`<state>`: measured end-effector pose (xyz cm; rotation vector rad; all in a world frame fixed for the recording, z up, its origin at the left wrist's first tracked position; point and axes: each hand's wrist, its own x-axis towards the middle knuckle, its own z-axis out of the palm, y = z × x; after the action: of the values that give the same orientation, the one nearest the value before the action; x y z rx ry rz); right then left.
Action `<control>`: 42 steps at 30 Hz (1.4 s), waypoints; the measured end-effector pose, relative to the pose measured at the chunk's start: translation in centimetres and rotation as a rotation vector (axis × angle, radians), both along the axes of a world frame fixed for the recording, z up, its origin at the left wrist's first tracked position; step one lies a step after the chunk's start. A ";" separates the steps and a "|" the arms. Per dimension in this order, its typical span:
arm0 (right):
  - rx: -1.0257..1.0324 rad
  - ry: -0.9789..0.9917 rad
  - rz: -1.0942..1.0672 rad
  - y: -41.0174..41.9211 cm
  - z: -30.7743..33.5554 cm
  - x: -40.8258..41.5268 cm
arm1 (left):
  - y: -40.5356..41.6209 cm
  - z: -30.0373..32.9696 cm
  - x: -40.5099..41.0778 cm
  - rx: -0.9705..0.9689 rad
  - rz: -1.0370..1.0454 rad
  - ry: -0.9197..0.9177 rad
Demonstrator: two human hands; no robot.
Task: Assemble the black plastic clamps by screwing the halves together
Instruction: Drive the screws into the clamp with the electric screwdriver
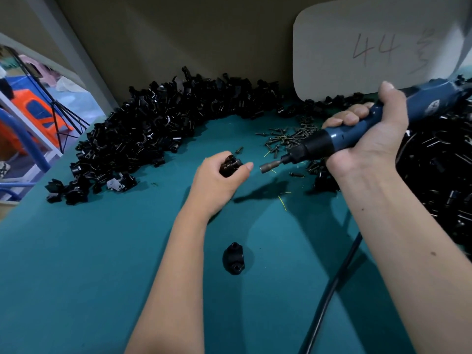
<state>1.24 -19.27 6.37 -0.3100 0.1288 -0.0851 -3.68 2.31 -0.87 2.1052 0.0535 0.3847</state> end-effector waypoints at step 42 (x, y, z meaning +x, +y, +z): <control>-0.156 -0.053 -0.057 0.8 0.4 -0.4 | -3.5 -0.5 -0.4 0.148 0.068 -0.023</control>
<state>0.87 -18.51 6.77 -0.4598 0.0788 -0.1603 -4.07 -1.17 -1.41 2.2487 0.0851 0.4658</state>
